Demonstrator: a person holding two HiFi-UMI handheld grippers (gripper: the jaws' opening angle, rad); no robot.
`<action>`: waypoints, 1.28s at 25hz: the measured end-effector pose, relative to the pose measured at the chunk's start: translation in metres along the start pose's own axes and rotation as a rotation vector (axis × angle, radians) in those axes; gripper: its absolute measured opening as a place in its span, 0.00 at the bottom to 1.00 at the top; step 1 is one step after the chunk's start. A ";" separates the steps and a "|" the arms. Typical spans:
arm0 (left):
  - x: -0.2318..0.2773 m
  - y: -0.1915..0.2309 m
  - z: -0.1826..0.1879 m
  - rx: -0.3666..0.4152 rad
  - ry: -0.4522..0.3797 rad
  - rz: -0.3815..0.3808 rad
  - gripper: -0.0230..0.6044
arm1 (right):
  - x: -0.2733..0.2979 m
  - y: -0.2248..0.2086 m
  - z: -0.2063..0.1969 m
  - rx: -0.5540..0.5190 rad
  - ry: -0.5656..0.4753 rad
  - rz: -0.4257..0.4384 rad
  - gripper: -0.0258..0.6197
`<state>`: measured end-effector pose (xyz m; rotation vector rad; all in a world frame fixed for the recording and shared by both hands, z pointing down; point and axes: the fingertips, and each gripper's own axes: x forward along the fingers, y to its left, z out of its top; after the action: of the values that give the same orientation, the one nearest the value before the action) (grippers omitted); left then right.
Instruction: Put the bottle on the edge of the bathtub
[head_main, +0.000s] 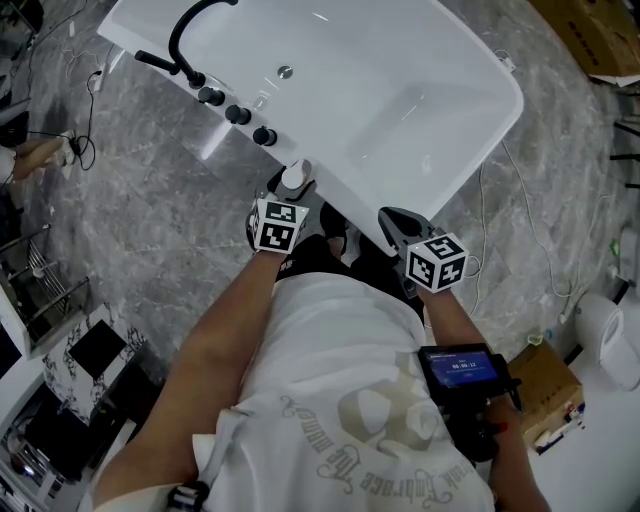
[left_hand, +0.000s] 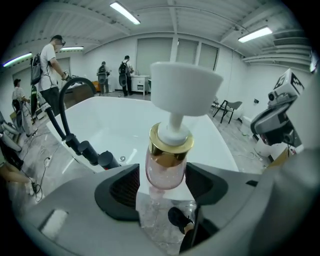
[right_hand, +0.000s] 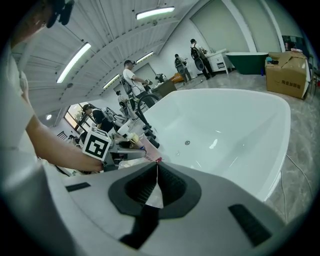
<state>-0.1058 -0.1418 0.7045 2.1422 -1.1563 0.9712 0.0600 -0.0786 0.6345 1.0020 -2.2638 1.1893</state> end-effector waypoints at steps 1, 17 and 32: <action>-0.002 0.000 0.000 -0.006 -0.006 0.006 0.49 | 0.000 0.000 -0.001 0.000 -0.001 0.003 0.05; -0.060 -0.019 -0.023 -0.179 -0.045 0.087 0.41 | -0.030 0.010 -0.015 -0.076 0.027 0.058 0.05; -0.124 -0.051 -0.034 -0.340 -0.176 0.101 0.22 | -0.036 0.041 -0.023 -0.211 0.071 0.159 0.05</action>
<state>-0.1204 -0.0314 0.6227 1.9375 -1.4138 0.5830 0.0539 -0.0287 0.6023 0.7019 -2.3886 1.0020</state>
